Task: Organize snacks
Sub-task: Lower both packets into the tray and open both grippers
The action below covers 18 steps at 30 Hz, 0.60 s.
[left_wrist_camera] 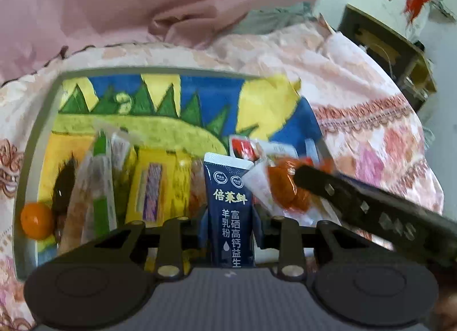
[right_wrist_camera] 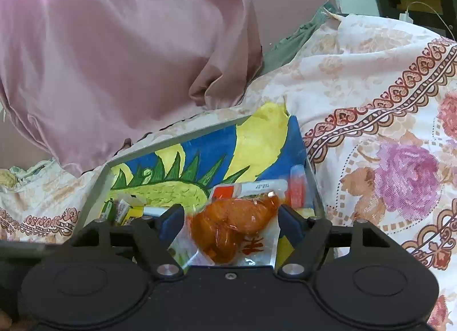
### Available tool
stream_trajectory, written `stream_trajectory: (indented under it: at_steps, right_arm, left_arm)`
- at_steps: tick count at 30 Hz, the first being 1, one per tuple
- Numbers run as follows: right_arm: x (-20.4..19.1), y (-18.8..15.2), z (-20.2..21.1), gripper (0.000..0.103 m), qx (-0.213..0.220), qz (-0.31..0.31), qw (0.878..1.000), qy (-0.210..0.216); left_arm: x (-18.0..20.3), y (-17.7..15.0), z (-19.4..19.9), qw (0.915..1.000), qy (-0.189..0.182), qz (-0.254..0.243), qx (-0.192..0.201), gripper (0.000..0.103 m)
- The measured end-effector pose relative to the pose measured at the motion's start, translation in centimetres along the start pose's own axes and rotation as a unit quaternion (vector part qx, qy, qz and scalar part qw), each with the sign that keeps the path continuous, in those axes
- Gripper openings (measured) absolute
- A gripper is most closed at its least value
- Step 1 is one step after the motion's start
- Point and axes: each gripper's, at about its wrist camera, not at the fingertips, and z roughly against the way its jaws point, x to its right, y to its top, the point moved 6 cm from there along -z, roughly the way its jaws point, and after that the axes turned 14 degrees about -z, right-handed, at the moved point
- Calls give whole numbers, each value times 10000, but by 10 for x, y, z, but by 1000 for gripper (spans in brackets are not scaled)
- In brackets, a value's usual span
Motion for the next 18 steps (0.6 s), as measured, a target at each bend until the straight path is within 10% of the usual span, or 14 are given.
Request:
stream_trajectory:
  at_steps: [9, 18]
  right_arm:
    - [-6, 6, 12, 84, 11, -40, 9999, 152]
    - [-6, 5, 33, 88, 132, -4, 9998, 129]
  left_arm:
    - [-14, 24, -15, 9989, 357, 299, 68, 38]
    - [-6, 29, 20, 9972, 634, 144, 356, 64]
